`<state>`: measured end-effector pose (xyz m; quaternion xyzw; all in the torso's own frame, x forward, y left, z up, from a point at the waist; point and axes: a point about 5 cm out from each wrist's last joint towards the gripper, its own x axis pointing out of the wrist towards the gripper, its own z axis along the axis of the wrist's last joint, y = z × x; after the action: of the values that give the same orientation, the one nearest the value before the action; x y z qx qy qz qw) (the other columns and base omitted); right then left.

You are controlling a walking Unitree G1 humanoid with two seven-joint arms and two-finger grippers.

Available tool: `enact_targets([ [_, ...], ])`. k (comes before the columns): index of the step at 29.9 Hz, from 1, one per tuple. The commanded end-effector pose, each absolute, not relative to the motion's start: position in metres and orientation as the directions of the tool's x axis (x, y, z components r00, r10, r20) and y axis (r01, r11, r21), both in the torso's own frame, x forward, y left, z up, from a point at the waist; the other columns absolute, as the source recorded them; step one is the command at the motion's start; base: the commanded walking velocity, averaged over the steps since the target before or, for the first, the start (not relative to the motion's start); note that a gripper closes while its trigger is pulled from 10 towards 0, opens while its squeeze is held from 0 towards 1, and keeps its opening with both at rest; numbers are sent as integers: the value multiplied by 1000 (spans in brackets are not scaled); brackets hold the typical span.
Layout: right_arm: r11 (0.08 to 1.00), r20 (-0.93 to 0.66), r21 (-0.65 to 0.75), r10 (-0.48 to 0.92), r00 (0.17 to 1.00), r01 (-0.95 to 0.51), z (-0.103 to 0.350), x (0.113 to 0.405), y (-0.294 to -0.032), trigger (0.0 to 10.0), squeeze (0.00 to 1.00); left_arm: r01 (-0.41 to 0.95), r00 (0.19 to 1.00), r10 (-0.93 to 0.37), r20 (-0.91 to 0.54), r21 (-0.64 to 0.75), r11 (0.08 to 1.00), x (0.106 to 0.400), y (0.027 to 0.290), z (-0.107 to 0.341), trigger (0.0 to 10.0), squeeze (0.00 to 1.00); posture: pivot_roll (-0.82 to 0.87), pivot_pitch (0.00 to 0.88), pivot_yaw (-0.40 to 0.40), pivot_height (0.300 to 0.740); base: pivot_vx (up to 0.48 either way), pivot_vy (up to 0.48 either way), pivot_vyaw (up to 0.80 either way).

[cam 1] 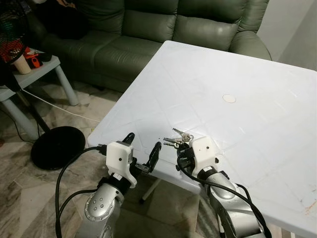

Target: Hang keys on a hook

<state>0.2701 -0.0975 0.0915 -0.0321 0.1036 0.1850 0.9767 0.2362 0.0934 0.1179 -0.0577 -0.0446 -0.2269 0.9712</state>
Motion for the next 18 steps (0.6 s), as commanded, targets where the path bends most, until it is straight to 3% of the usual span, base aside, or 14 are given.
enact_targets([
  [1, 932, -244, 0, 353, 903, -364, 86, 269, -99, 10000, 1000, 447, 893, -437, 110, -85, 891, 234, 93, 119, 10000, 0, 41, 98, -40, 740, 0, 0, 0],
  [2, 929, -246, -16, 356, 902, -371, 86, 269, -99, 10000, 1000, 448, 892, -439, 110, -86, 890, 234, 93, 119, 10000, 0, 41, 98, -40, 740, 0, 0, 0],
  [3, 925, -255, -37, 358, 898, -379, 86, 269, -99, 10000, 780, 449, 891, -440, 110, -85, 889, 234, 92, 119, 10000, 0, 40, 97, -39, 740, 0, 0, 0],
  [4, 919, -254, -24, 376, 891, -394, 86, 268, -98, 10000, 0, 450, 891, -441, 110, -85, 889, 234, 92, 119, 10000, 0, 39, 99, -38, 740, 0, 0, 0],
  [18, 913, -176, 9, 403, 898, -408, 92, 268, -103, 10000, 0, 453, 890, -443, 109, -89, 887, 233, 91, 119, 10000, 0, 40, 99, -39, 740, 0, 0, 0],
])
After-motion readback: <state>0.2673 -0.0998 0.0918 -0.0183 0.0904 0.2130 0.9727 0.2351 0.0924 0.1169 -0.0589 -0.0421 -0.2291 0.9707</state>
